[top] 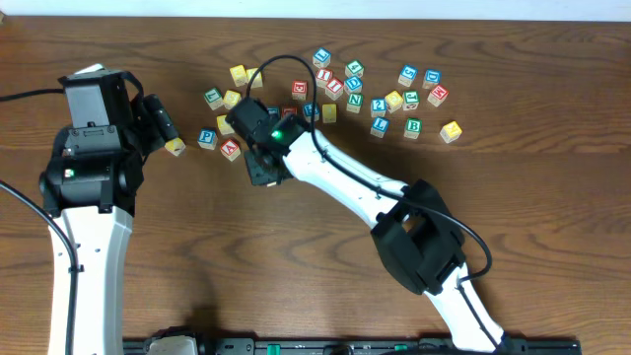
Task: Spell out ROBOT
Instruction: 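Carry the R block forward and set it down in open space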
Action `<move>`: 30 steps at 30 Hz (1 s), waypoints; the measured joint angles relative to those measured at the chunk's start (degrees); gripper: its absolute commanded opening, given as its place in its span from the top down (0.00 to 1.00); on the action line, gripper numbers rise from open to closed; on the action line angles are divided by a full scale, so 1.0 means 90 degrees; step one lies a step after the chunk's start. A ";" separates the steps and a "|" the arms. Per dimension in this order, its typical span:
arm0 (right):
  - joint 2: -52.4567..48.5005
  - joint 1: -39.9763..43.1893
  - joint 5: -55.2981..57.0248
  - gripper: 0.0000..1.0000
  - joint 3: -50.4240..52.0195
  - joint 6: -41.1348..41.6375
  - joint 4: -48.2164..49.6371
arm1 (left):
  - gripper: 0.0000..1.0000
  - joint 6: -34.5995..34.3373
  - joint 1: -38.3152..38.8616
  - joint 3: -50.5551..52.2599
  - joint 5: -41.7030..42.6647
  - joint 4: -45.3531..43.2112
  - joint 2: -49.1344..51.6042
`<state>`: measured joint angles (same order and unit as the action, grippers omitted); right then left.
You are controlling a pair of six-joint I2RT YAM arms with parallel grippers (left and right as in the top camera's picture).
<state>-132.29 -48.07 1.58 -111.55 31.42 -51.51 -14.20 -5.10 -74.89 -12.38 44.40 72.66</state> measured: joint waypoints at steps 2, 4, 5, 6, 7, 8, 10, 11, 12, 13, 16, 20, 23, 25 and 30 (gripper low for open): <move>-0.0010 -0.0075 0.0163 0.87 0.0165 0.0095 0.0168 | 0.00 -0.0036 0.0000 -0.0002 -0.0002 0.0185 0.0000; -0.0024 -0.0090 0.0311 0.85 0.0185 0.0138 0.0185 | 0.00 -0.0058 0.0000 -0.0002 0.0000 0.0289 0.0000; -0.0039 -0.0090 0.0386 0.85 0.0185 0.0165 0.0187 | 0.00 -0.0068 0.0000 -0.0002 0.0000 0.0350 0.0000; -0.0070 -0.0090 0.0493 0.85 0.0187 0.0272 0.0185 | 0.00 -0.0070 0.0000 -0.0002 0.0000 0.0359 0.0000; -0.0107 -0.0090 0.0576 0.85 0.0187 0.0350 0.0187 | 0.00 -0.0070 0.0000 -0.0002 0.0000 0.0374 0.0000; -0.0151 -0.0090 0.0656 0.86 0.0187 0.0454 0.0185 | 0.00 -0.0070 0.0000 -0.0002 0.0002 0.0381 0.0000; -0.0250 -0.0090 0.0843 0.87 0.0187 0.0726 0.0204 | 0.00 -0.0070 0.0000 -0.0002 0.0002 0.0425 0.0000; -0.0291 -0.0090 0.1015 0.87 0.0202 0.1005 0.0257 | 0.00 -0.0070 0.0000 -0.0002 0.0002 0.0440 0.0000; -0.0301 -0.0090 0.1112 0.87 0.0206 0.1163 0.0401 | 0.00 -0.0070 0.0000 -0.0002 0.0002 0.0447 0.0000; -0.0313 -0.0090 0.1188 0.87 0.0211 0.1299 0.0600 | 0.00 -0.0070 0.0000 -0.0002 0.0005 0.0447 0.0000; -0.0345 -0.0090 0.1290 0.87 0.0211 0.1630 0.0848 | 0.00 -0.0073 0.0000 -0.0002 0.0005 0.0452 0.0000; -0.0381 -0.0090 0.1355 0.75 0.0211 0.1868 0.0882 | 0.00 -0.0075 0.0000 -0.0002 0.0005 0.0474 0.0000; -0.0396 -0.0090 0.1353 0.69 0.0211 0.1940 0.0872 | 0.00 -0.0078 0.0000 -0.0002 0.0005 0.0474 0.0000; -0.0418 -0.0090 0.1350 0.63 0.0211 0.1955 0.0857 | 0.00 -0.0092 0.0000 -0.0002 0.0005 0.0474 0.0000; -0.0464 -0.0090 0.1348 0.58 0.0209 0.1972 0.0782 | 0.00 -0.0092 0.0000 -0.0002 0.0005 0.0474 0.0000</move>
<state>-136.46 -48.88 13.72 -109.67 49.17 -44.47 -15.03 -5.10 -74.91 -12.34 48.66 72.66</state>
